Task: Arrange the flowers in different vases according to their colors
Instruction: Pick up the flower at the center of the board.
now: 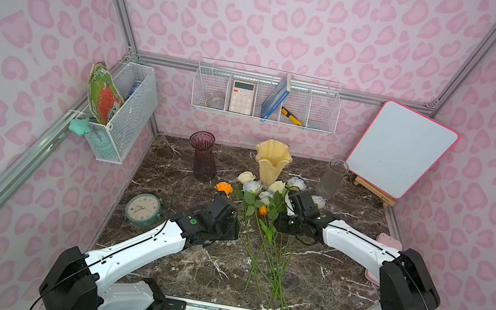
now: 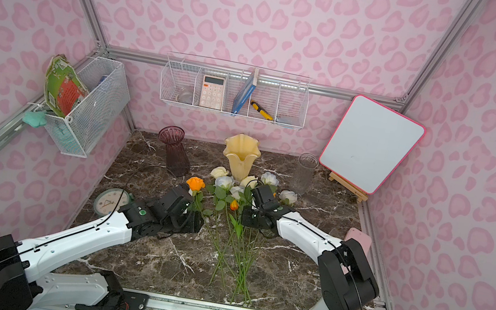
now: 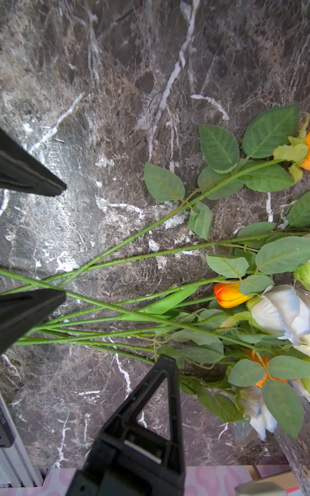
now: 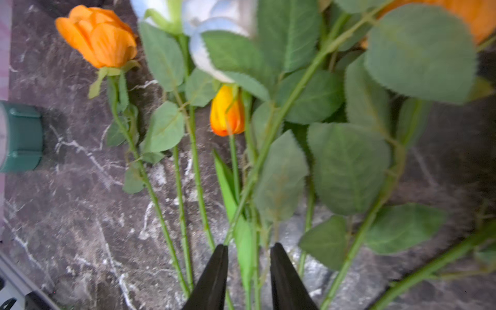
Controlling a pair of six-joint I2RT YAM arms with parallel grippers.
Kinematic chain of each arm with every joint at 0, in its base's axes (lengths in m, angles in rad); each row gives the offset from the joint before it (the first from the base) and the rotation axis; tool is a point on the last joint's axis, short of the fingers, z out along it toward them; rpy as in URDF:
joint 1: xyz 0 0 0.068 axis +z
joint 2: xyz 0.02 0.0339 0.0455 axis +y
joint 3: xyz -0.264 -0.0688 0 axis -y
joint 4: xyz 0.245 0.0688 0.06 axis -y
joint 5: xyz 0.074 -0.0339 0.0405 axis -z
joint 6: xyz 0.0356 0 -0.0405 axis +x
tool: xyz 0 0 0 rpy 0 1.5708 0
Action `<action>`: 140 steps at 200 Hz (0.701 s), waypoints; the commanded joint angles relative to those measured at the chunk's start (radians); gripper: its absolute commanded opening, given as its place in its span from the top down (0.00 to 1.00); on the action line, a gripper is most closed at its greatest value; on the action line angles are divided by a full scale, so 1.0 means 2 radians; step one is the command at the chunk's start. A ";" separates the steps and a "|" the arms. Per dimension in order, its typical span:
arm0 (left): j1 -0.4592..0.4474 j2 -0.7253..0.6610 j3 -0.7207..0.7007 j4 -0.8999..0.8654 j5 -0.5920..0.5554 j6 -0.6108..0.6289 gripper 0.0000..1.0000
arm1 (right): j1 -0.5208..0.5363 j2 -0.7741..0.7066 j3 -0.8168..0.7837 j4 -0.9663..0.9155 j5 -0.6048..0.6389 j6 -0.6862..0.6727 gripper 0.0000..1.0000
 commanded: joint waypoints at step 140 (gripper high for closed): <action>0.000 -0.022 -0.020 -0.004 -0.009 0.004 0.39 | 0.045 0.044 -0.032 0.062 -0.033 0.074 0.67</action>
